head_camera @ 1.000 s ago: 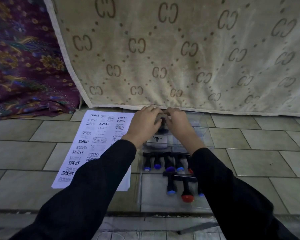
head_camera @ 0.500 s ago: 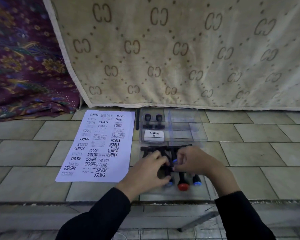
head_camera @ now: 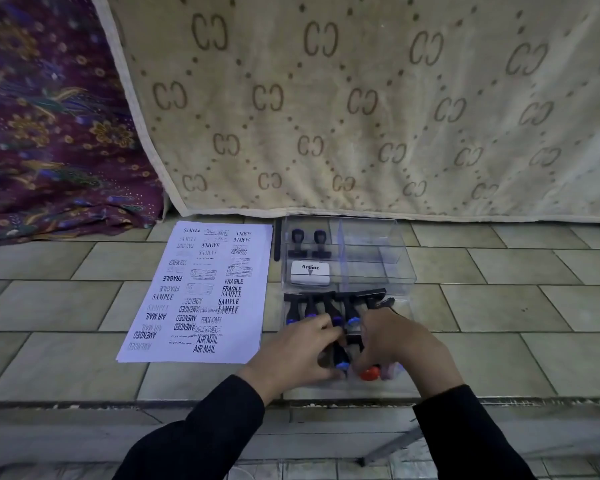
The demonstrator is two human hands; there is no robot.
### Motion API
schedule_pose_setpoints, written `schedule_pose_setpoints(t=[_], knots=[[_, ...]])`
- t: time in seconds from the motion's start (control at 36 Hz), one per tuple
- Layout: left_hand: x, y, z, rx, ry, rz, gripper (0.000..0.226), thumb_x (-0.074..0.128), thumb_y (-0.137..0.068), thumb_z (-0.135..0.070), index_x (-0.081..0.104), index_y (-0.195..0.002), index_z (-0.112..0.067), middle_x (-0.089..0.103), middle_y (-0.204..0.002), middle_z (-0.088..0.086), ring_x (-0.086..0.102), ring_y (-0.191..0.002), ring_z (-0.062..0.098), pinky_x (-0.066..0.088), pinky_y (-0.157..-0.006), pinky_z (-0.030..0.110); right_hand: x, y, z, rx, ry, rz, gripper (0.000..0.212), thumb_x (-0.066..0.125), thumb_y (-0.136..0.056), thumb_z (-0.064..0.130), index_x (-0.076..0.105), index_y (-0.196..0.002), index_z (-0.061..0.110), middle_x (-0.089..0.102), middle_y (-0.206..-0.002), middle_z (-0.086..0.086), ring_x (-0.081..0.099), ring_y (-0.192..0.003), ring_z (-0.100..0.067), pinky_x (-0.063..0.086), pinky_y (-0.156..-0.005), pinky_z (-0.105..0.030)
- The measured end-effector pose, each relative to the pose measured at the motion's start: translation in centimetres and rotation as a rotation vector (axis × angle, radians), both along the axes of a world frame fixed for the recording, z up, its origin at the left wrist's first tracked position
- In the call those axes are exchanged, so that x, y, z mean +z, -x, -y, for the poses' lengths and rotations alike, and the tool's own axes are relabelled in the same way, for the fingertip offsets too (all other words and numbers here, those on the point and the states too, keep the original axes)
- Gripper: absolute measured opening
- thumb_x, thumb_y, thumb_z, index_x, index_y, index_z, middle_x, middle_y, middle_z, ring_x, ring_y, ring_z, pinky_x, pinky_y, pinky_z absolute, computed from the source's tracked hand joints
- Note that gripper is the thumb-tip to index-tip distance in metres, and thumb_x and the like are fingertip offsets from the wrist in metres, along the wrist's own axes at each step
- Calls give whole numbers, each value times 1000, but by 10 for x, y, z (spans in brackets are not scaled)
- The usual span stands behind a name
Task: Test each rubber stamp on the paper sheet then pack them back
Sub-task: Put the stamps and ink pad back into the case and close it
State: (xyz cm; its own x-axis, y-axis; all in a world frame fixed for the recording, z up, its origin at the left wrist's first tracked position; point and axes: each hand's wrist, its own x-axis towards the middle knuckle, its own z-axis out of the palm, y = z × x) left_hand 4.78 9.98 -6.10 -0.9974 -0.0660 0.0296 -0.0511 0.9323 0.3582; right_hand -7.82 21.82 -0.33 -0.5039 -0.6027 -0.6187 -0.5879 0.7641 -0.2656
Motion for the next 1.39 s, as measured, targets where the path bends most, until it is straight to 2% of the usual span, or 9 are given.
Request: schedule_pose_setpoints(t=[0.08, 0.17, 0.28, 0.42, 0.61, 0.72, 0.86, 1.0, 1.39], knots=[[3, 0, 0, -25, 49, -5, 47, 61, -80, -56, 56, -108, -19, 48, -98, -5, 53, -85, 15, 40, -60, 28, 5, -1, 2, 5, -15, -8, 35, 75, -68, 21, 40, -70, 15, 55, -34, 3, 62, -42, -18, 58, -64, -32], [8, 0, -1, -46, 78, -53, 38, 52, -85, -50, 59, -99, -16, 53, -94, -1, 56, -84, 20, 48, -65, 35, 9, -1, 2, -12, -6, -5, 33, 73, -69, 22, 48, -87, 11, 67, -62, -8, 66, -50, -23, 57, -60, -32], [17, -1, 0, -33, 70, -250, 33, 44, -85, -37, 62, -90, -11, 59, -83, 3, 56, -78, 21, 50, -71, 35, 18, 2, 0, -44, 20, 32, 25, 69, -70, 20, 47, -79, 12, 62, -60, -11, 65, -53, -30, 59, -61, -42], [38, 2, 13, 48, 8, -417, 25, 52, -85, -30, 64, -99, -13, 61, -89, -1, 58, -81, 17, 49, -74, 32, 42, 10, -4, -18, 60, -20, 22, 64, -78, 23, 59, -88, 5, 71, -72, -13, 69, -57, -25, 56, -54, -29], [75, 33, 53, 290, -254, -541, 16, 54, -92, -34, 61, -98, -22, 52, -94, -11, 51, -78, 0, 41, -73, 18, 60, 52, -3, -119, 405, -278, 9, 64, -78, 23, 59, -75, 17, 65, -77, -2, 60, -69, -15, 48, -60, -26], [86, 65, 85, 371, -373, -527, 14, 54, -93, -34, 52, -100, -21, 58, -85, -17, 55, -75, -2, 43, -71, 21, 60, 78, 17, -178, 634, -403, 9, 61, -82, 21, 58, -80, 13, 61, -72, -5, 51, -60, -12, 35, -48, -24], [87, 98, 109, 380, -314, -448, 13, 51, -94, -27, 54, -97, -14, 60, -78, -9, 59, -77, 16, 50, -73, 36, 44, 98, 51, -229, 751, -524, 11, 60, -84, 14, 61, -91, 5, 50, -92, -13, 53, -77, -28, 36, -66, -24], [76, 117, 116, 404, -251, -361, 14, 51, -95, -20, 57, -101, -9, 64, -86, 5, 59, -86, 29, 48, -75, 40, 34, 110, 77, -263, 740, -513, 27, 58, -87, 13, 50, -110, 0, 54, -103, -22, 53, -88, -33, 45, -70, -35], [47, 131, 121, 510, -212, -249, 21, 45, -98, -19, 59, -108, -7, 66, -97, 19, 59, -92, 34, 48, -79, 43, 23, 137, 116, -149, 526, -631, 17, 55, -86, 8, 57, -97, -5, 62, -92, -26, 58, -87, -36, 38, -63, -33]])
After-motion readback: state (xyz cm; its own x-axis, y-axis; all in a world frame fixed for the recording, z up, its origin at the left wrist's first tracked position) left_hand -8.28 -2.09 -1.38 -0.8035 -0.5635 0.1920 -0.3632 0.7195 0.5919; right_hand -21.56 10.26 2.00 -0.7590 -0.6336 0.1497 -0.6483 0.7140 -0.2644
